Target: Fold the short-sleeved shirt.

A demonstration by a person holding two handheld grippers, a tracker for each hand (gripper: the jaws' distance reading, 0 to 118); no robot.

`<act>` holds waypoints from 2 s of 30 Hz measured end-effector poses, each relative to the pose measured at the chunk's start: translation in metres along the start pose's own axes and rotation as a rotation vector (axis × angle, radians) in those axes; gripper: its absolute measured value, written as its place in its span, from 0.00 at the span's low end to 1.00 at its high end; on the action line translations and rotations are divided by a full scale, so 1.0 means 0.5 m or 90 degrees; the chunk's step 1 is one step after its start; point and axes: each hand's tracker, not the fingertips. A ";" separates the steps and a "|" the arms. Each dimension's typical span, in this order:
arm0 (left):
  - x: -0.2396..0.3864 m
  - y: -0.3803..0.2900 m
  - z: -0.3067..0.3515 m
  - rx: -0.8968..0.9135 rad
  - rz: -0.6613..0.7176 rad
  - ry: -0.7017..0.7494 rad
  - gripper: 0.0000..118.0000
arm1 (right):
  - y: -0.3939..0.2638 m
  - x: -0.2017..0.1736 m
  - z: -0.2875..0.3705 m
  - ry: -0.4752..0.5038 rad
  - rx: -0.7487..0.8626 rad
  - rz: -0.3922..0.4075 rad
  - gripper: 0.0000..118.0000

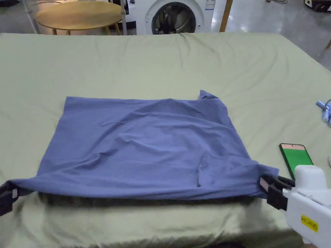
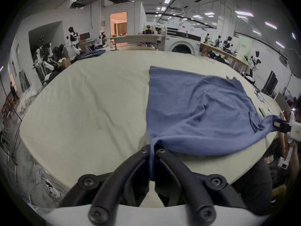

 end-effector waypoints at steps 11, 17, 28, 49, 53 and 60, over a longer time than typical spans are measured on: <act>0.061 0.267 -0.247 -0.094 0.006 0.017 0.00 | 0.255 -0.015 -0.274 -0.050 -0.012 0.033 0.01; 0.092 0.279 -0.299 -0.116 -0.005 0.049 0.00 | 0.239 -0.001 -0.387 -0.067 -0.082 0.024 0.00; 0.229 0.115 -0.032 0.171 -0.056 0.029 0.98 | 0.139 -0.163 -0.142 -0.014 0.080 0.085 1.00; 0.088 0.043 -0.148 0.062 0.028 0.056 0.99 | 0.021 -0.195 -0.117 -0.020 0.035 0.079 0.00; 0.079 0.078 -0.238 0.006 0.028 0.086 0.99 | 0.019 -0.154 -0.122 -0.045 0.025 0.071 0.00; 0.129 0.088 -0.304 -0.049 -0.068 0.122 0.51 | 0.024 -0.063 -0.156 -0.105 0.002 0.054 0.00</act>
